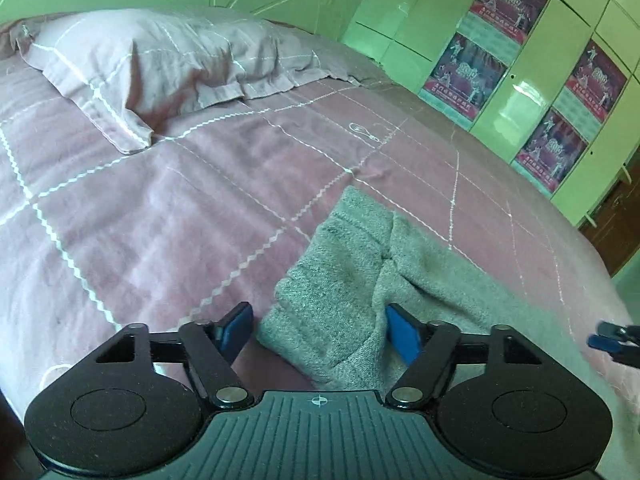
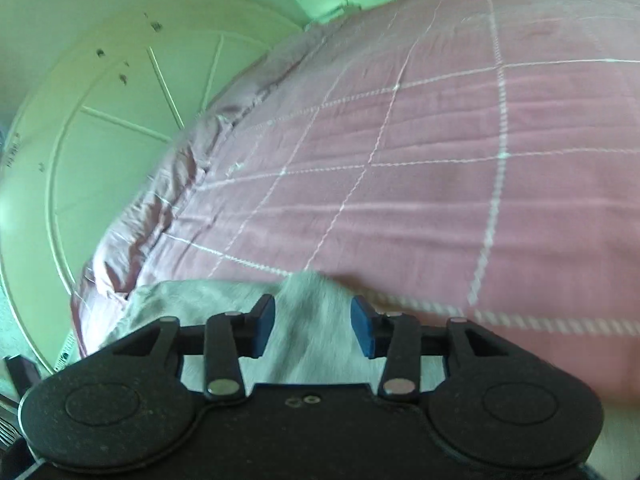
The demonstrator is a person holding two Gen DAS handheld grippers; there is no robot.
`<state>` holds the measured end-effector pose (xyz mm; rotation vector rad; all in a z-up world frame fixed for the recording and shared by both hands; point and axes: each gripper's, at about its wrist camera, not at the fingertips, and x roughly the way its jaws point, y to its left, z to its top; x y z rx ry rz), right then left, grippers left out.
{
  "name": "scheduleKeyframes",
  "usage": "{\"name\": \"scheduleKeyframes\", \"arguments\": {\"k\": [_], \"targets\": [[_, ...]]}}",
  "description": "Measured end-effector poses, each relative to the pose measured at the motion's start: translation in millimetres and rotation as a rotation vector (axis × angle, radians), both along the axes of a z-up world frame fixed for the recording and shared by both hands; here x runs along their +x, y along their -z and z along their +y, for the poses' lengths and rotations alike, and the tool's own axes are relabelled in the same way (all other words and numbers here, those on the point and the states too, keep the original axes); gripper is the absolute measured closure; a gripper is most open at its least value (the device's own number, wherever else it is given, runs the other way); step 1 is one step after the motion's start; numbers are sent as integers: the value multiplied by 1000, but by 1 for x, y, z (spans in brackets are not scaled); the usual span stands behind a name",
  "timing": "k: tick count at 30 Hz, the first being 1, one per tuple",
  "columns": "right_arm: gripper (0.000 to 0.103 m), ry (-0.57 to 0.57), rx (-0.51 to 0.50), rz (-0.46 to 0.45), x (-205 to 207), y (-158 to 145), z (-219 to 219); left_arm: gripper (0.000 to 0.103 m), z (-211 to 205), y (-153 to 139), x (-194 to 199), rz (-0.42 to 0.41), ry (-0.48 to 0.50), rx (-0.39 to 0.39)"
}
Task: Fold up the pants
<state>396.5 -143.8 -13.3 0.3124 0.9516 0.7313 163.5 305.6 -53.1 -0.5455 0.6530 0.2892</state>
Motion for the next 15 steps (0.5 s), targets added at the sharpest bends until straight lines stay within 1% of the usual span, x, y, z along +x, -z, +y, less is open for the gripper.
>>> {"name": "scheduleKeyframes", "arguments": {"k": [1,3,4,5,6,9,12,13,15], "targets": [[65,-6,-16,12,11,4,7,34,-1,0,0,4,5,10],[65,-25,-31,65,30,16,16,34,-1,4,1,2,3,-6],[65,-39,-18,97,35,23,18,34,0,6,1,-3,1,-20],[71,-59,9,133,37,28,17,34,2,7,1,-7,0,-32],[71,-90,52,166,39,31,17,34,3,8,2,-10,2,-38],[73,-167,134,173,30,23,14,34,6,7,0,-24,0,-65],[74,-218,177,189,30,21,21,34,5,6,-3,-34,3,-61],[74,-223,176,200,33,23,27,35,4,6,-2,-36,3,-62],[73,-196,117,212,40,30,42,35,5,7,-1,-38,8,-62]]}}
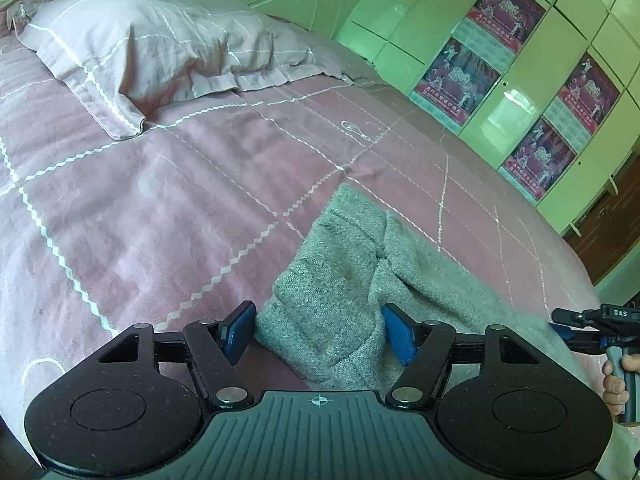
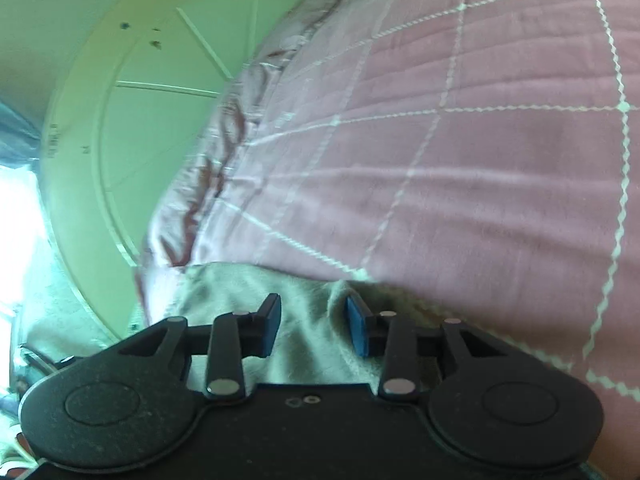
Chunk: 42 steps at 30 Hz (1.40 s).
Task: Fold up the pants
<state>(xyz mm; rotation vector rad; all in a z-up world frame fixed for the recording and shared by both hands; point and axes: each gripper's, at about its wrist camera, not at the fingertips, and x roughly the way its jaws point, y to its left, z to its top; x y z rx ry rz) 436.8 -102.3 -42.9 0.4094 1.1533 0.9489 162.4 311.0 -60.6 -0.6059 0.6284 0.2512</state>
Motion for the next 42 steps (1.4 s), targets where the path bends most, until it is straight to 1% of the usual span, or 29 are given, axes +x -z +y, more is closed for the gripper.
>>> {"name": "scheduleKeyframes", "arguments": {"k": [1,2,4,5,7,8,9,11,13,15,16,17,18,20,21,23,24,27,30,32,33,34,35,36,37,39,40,41,42], "targets": [[79,-4,-40,-4,1,3,8,37,0,1,0,4,5,5],[90,-20,-85,-33,0,3,17,39,0,1,0,6,12,12],[103,-44,-145,-115,-5,-3,23,44,1,1,-2,-4,27,19],[103,-31,-138,-156,-6,-10,21,48,2,0,-5,-18,30,24],[103,20,-65,-211,-5,-26,11,53,1,-4,-12,-69,26,31],[103,46,-23,-222,-4,-31,6,53,0,-7,-17,-94,25,45],[103,49,-17,-225,-3,-30,6,54,-2,-7,-20,-106,21,59],[103,49,-107,-218,-1,-12,12,53,-4,-2,-20,-83,16,82],[103,88,-210,-203,0,15,18,50,-2,9,-21,-77,9,64],[101,144,-155,-151,-2,15,12,47,2,12,-23,-77,-7,20],[91,195,-122,-143,-6,6,1,44,3,8,-23,-71,-2,20],[92,243,-97,-187,-15,-7,-13,33,2,4,-24,-62,-11,34],[91,276,-71,-230,-26,-22,-30,28,0,-3,-28,-58,-30,69],[88,301,-68,-314,-54,-50,-68,24,-12,-23,-38,-81,-40,194],[86,321,-91,-371,-73,-62,-88,23,-20,-32,-43,-97,-29,255],[78,376,-155,-465,-115,-80,-134,10,-42,-45,-43,-101,17,364],[76,429,-188,-492,-135,-84,-157,9,-55,-49,-40,-95,54,415],[80,540,-179,-500,-199,-84,-211,8,-98,-54,-29,-102,183,504],[81,578,-131,-497,-250,-67,-228,7,-140,-50,-18,-109,300,551],[81,550,-167,-486,-264,-46,-228,6,-170,-42,-10,-65,388,588],[82,547,-204,-455,-264,-32,-232,5,-180,-35,-6,-26,421,612],[85,563,-234,-418,-263,-20,-238,4,-185,-25,1,47,449,615],[97,609,-274,-382,-264,-8,-254,0,-186,-17,0,75,439,569],[103,659,-265,-374,-265,-2,-273,0,-182,-15,-4,55,426,513],[103,742,-242,-366,-267,1,-295,0,-180,-16,-7,48,432,498],[103,987,-199,-334,-275,2,-348,0,-180,-19,-9,62,448,506],[103,1070,-178,-317,-279,2,-369,0,-181,-20,-9,71,451,510],[103,1121,-175,-290,-282,-1,-386,0,-182,-21,-10,76,453,513],[103,1145,-171,-295,-287,-6,-397,0,-184,-21,-10,77,450,513]]}}
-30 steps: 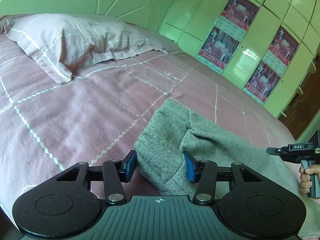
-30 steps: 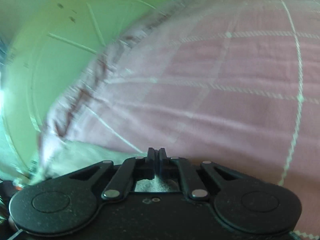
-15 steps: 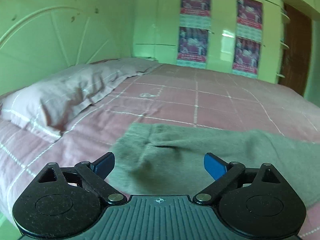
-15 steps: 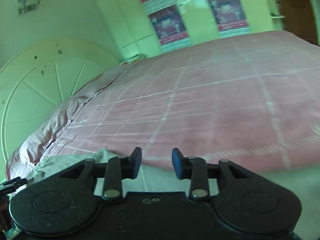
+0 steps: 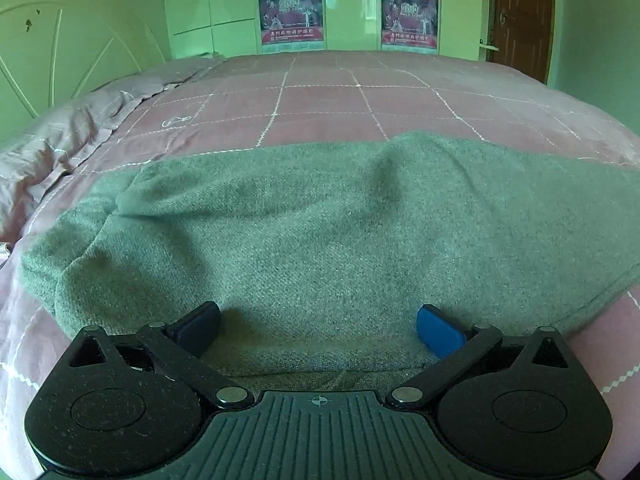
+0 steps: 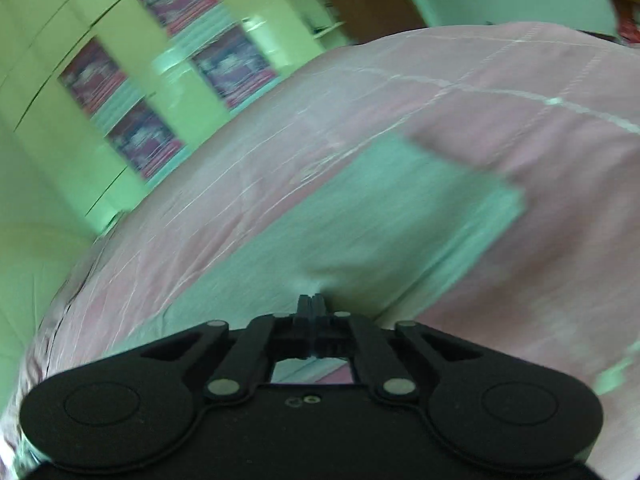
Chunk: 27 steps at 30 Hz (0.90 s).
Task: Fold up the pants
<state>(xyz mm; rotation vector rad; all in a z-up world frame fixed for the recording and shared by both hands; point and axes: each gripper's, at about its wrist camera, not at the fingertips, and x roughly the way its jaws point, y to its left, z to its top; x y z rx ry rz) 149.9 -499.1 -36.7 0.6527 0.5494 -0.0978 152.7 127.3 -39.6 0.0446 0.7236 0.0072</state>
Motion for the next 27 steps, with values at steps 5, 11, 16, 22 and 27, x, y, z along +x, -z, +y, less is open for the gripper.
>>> {"name": "scheduleKeyframes", "arguments": {"k": [5,11,16,22,27], "targets": [[92,109,78,-122,-36,-11,-38,0,-9,8,-4,-34,-37,10],[91,59,105,-163,-27,7,-39,0,-10,9,4,-25,-61,25],[103,125,102,-35,-22,22,-46,0,-8,9,6,-21,-61,23],[87,122,77,-115,-33,5,-32,0,-5,11,8,-33,-58,19],[85,249,253,-165,-54,22,-53,0,-4,12,5,-47,-56,15]]}}
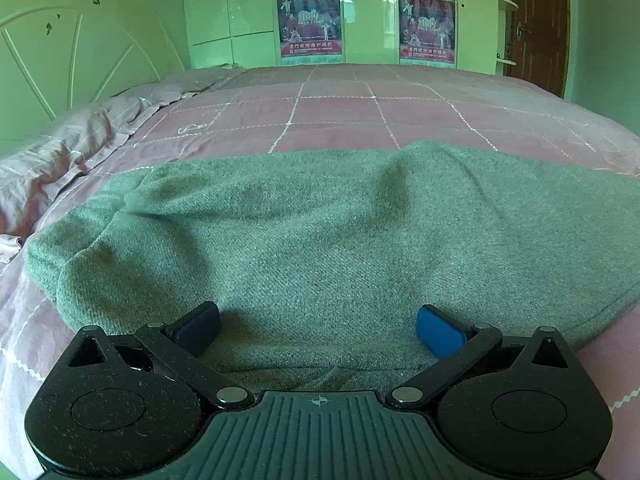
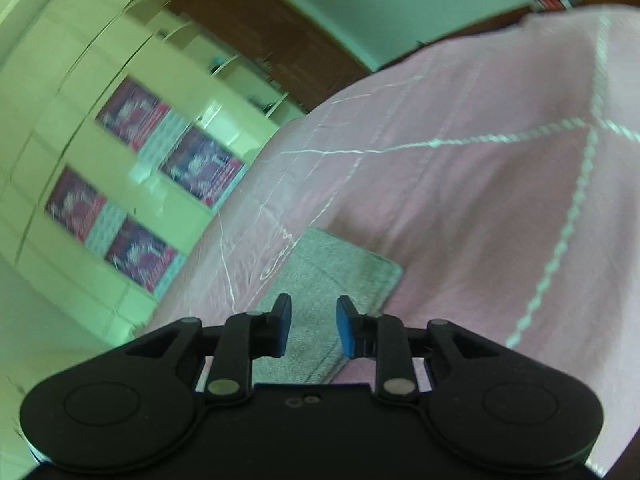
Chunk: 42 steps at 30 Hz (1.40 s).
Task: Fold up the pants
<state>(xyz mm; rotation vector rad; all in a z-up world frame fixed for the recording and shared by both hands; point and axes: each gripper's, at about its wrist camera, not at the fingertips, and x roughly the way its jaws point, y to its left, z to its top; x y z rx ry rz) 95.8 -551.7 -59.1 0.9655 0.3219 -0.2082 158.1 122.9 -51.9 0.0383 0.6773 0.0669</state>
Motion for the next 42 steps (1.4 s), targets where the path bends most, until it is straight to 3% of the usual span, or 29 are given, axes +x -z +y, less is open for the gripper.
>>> {"name": "scheduleKeyframes", "arguments": {"k": [3,5,9,12,13,15,19,20,22,25,26,29,31,32,33,34,35,37,38,40,42], "targets": [[85,22,79,26,4,16,-9,0,0,0,0,0,2,-3],[78,9,117,37,12,24,-13,0,1,0,0,2,2,-4],[78,13,177,61,26,36,-18,0,0,0,0,1,0,-4],[83,27,160,99,26,31,-16,0,1,0,1,2,1,-5],[77,33,133,81,21,26,-13,0,0,0,1,4,1,-5],[79,-7,68,29,18,14,-8,0,0,0,1,3,3,-4],[80,-12,49,157,36,13,-12,0,-2,2,0,-5,-3,-2],[85,-8,58,158,38,14,-12,0,-1,1,1,-3,-4,-4],[98,-6,32,122,37,9,-10,0,0,1,1,0,-1,-6],[102,-45,-11,134,46,1,-8,0,0,1,0,-3,0,-4],[103,-53,-13,107,47,-6,-10,0,0,1,0,-4,0,-4],[103,-68,-21,-94,33,-32,-10,0,1,1,0,-4,1,-6],[103,-76,-41,-133,29,-36,-6,0,0,1,0,-7,-2,-5],[103,-55,-51,-82,30,-31,-8,0,0,1,0,-9,-3,-4],[103,-16,-34,28,34,-19,-13,0,0,1,0,-10,-2,-4],[103,11,24,139,37,-1,-20,0,0,1,-1,-10,-1,-5],[103,11,85,190,37,18,-25,0,0,1,-1,-9,-1,-6],[103,16,107,143,29,25,-27,0,0,1,-1,-10,1,-7],[98,12,105,130,26,23,-25,0,0,1,-1,-9,0,-7],[90,12,72,125,23,16,-20,0,0,1,-1,-11,-1,-7],[89,10,42,155,22,11,-17,0,1,1,-2,-12,-1,-7]]}}
